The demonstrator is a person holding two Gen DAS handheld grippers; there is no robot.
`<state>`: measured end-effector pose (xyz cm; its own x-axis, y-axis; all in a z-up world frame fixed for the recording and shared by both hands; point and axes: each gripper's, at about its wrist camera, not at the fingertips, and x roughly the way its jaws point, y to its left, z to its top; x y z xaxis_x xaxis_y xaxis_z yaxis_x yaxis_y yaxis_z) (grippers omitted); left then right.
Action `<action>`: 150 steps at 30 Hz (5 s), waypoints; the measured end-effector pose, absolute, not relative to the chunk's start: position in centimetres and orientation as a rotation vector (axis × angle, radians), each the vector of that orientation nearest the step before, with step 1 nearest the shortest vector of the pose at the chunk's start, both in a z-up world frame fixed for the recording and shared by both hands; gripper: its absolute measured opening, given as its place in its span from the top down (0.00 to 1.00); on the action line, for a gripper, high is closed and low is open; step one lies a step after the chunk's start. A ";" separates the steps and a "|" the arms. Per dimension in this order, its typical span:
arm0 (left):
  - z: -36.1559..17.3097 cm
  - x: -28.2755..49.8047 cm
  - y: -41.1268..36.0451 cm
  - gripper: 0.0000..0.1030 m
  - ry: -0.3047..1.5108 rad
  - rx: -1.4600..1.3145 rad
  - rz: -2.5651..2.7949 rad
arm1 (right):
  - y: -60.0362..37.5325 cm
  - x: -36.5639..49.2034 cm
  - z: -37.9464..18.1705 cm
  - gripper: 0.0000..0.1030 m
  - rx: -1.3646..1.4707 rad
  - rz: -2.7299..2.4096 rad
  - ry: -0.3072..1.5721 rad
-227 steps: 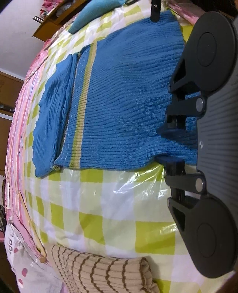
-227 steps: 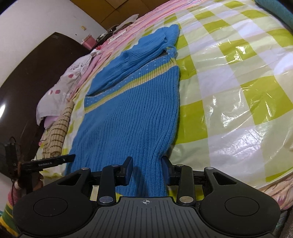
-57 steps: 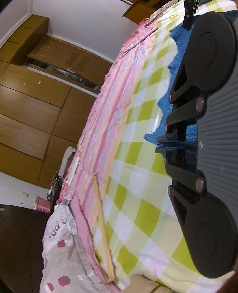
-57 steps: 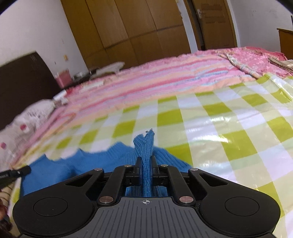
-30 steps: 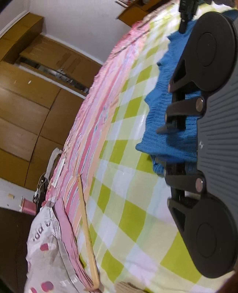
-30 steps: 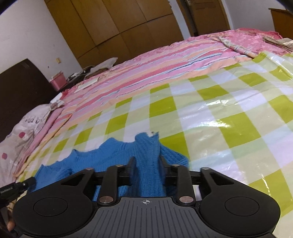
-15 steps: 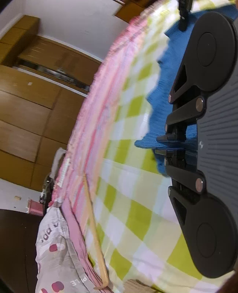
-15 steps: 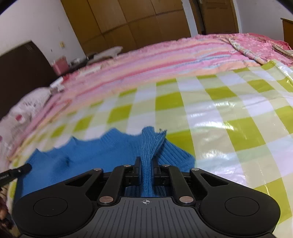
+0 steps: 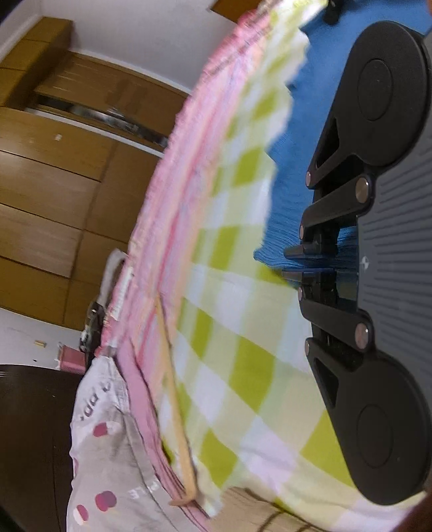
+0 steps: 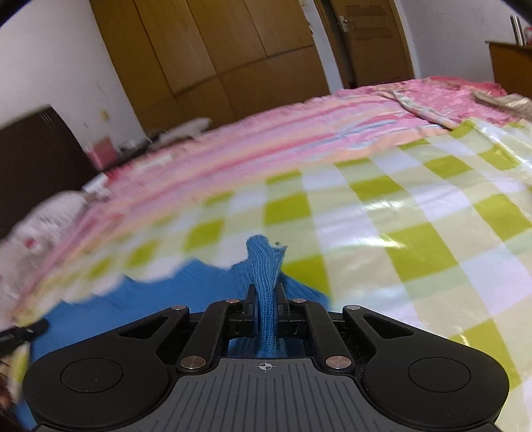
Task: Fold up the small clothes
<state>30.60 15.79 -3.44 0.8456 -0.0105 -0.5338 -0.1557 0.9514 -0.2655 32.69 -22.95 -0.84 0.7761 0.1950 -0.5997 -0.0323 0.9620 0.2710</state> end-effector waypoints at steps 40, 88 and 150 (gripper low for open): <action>-2.4 23.1 13.1 0.86 0.619 -0.274 0.128 | -22.1 27.9 -0.5 0.89 0.222 0.086 0.708; -2.6 18.7 16.0 0.78 0.667 -0.497 0.106 | -2.5 28.2 4.0 0.74 -0.041 0.396 0.813; -3.5 19.1 12.6 0.68 0.548 -0.385 0.006 | -0.2 34.2 5.2 0.91 0.041 0.519 0.862</action>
